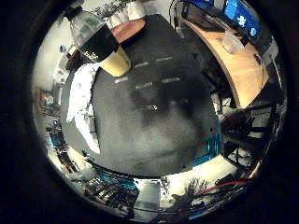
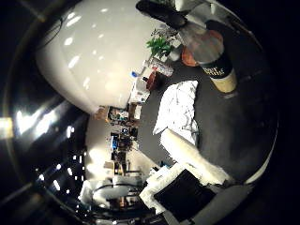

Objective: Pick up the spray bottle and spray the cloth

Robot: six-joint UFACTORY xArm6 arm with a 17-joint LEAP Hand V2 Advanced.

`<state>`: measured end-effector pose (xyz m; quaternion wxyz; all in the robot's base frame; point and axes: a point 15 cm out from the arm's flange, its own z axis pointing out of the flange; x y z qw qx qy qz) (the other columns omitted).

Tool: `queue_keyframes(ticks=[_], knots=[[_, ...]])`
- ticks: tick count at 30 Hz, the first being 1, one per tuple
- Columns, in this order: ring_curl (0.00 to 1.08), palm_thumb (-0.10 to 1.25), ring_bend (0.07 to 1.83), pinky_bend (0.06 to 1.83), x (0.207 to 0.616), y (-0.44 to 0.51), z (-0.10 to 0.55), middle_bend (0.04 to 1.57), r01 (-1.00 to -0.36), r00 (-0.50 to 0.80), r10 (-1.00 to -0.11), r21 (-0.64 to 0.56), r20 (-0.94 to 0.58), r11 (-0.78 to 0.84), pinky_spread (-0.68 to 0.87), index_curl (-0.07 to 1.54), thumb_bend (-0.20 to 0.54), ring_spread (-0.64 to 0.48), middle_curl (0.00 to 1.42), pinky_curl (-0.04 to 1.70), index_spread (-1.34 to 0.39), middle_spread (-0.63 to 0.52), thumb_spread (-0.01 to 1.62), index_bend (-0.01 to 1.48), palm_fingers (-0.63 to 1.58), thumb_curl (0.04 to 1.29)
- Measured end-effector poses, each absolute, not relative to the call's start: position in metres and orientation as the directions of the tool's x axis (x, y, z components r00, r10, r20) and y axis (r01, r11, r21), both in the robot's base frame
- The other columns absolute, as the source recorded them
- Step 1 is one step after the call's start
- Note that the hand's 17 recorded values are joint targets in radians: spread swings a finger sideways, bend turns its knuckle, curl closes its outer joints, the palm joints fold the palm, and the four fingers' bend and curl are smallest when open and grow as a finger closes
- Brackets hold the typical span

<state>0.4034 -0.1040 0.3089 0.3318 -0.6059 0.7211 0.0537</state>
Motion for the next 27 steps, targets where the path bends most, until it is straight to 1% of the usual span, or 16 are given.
queue_keyframes(ticks=[4,7,10,13,22,27], knots=[[0.29,0.63,0.34,0.4,0.399,-0.111,0.303,0.2,-0.9,-0.066,-0.822,-0.322,-0.566,0.294,0.39,0.28,-0.024,0.16,0.36,0.39,-0.28,0.09,1.09,0.15,0.13,0.3],[0.29,0.63,0.34,0.41,0.399,-0.111,0.302,0.2,-0.888,-0.061,-0.798,-0.333,-0.599,0.318,0.39,0.27,-0.022,0.16,0.36,0.38,-0.27,0.09,1.09,0.15,0.13,0.3],[0.28,0.62,0.35,0.42,0.395,-0.109,0.296,0.2,-0.887,-0.068,-0.77,-0.315,-0.634,0.338,0.38,0.27,-0.022,0.16,0.36,0.37,-0.27,0.09,1.09,0.15,0.13,0.3],[0.28,0.61,0.36,0.42,0.394,-0.127,0.296,0.21,-0.866,-0.098,-0.753,-0.316,-0.651,0.386,0.38,0.26,-0.022,0.16,0.36,0.36,-0.27,0.09,1.1,0.15,0.13,0.3],[0.28,0.59,0.39,0.44,0.41,-0.169,0.301,0.23,-0.839,-0.119,-0.726,-0.323,-0.677,0.438,0.38,0.25,-0.023,0.16,0.36,0.34,-0.26,0.09,1.09,0.14,0.13,0.29],[0.27,0.59,0.4,0.46,0.42,-0.177,0.31,0.24,-0.843,-0.095,-0.658,-0.292,-0.747,0.452,0.38,0.25,-0.022,0.16,0.36,0.33,-0.26,0.09,1.09,0.15,0.12,0.29]])
